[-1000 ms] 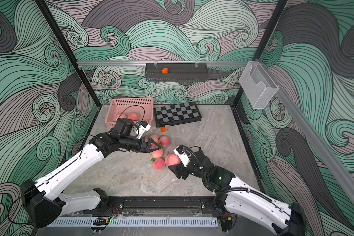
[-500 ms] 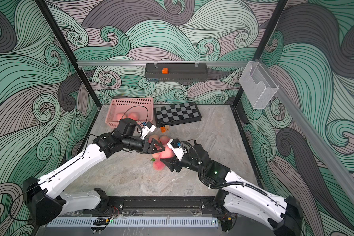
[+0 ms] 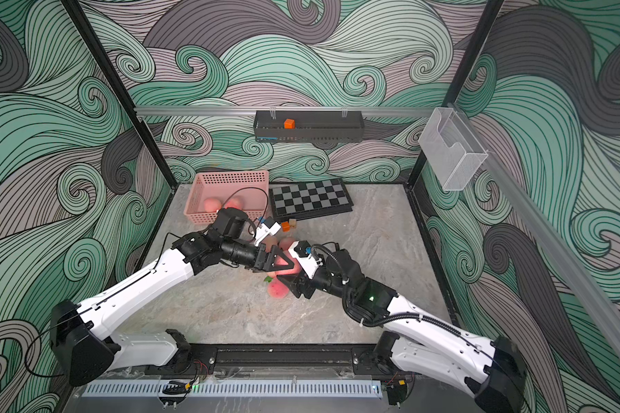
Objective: Put the peaches into the basket
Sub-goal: Place the peach in the basket.
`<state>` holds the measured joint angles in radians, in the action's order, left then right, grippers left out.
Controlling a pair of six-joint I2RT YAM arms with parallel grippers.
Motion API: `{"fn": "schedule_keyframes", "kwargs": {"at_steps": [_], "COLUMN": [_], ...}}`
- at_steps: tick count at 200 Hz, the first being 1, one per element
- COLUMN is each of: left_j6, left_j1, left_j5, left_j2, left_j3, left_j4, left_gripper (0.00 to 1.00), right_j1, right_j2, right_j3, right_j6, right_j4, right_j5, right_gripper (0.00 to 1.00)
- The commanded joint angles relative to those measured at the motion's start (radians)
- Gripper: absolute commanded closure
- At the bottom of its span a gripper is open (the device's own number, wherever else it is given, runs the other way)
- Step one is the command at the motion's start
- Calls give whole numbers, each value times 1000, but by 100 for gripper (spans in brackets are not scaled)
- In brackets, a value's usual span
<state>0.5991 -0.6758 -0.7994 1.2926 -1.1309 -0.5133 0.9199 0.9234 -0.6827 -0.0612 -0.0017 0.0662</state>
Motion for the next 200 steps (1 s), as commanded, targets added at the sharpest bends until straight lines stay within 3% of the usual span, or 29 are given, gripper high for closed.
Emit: {"fn": "schedule_keyframes", "kwargs": {"at_steps": [1,29,47,55,72,101,143,200], "left_j6": [7,18,21,18,8,-33,-87,-204], "left_j1": [-7,-7,-8,-7,-6,-1,41,136], "left_j5": [-44,-59,-64,-60,-43,28,167,291], "left_j2": [8,13,12,11,12,20,26,112], "left_j3": [-38,-38,-40,-41,-54,-83,-116,-261], "left_j4": [23,34,39,37,22,-33,-72,-222], "left_gripper": [13,20,40,44,45,45,45,46], "right_j1": [4,5,5,5,5,3,-9,-97], "right_j2": [8,13,12,11,11,12,-7,-31], "right_j3": [-40,-40,-38,-40,-43,-51,-72,-94], "right_j6": [24,24,23,23,23,18,9,-24], "right_j4": [41,45,45,43,40,19,-46,-125], "right_j5": [14,14,10,6,0,-18,-39,-17], "right_gripper": [25,24,24,23,20,1,1,1]}}
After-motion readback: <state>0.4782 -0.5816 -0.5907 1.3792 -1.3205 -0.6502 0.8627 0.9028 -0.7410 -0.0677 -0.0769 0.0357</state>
